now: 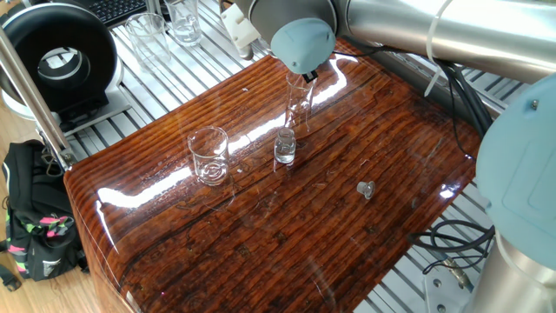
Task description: Transfer liquid using a dropper
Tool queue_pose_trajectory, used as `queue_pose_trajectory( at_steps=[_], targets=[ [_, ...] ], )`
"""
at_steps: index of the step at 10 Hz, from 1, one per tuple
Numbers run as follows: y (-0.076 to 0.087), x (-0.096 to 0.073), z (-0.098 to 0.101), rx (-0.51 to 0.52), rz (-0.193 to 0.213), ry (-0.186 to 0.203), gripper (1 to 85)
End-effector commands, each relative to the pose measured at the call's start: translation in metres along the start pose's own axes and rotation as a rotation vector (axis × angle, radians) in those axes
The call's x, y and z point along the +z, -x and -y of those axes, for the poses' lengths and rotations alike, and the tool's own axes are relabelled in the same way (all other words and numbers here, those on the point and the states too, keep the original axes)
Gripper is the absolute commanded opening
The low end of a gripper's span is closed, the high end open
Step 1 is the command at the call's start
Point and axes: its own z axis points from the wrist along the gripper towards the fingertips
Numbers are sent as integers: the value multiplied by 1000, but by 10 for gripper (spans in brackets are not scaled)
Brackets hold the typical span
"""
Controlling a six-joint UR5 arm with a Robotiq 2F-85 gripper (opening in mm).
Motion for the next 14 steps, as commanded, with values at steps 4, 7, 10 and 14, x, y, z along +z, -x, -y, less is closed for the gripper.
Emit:
queue_pose_trajectory(
  at_steps=[4,7,10,14],
  targets=[
    [4,-1,0,-7,25,4,23],
    [2,-3,0,-6,19,7,23],
    [2,-4,-1,-6,17,13,23],
    [2,-6,-1,1,23,15,23]
  ],
)
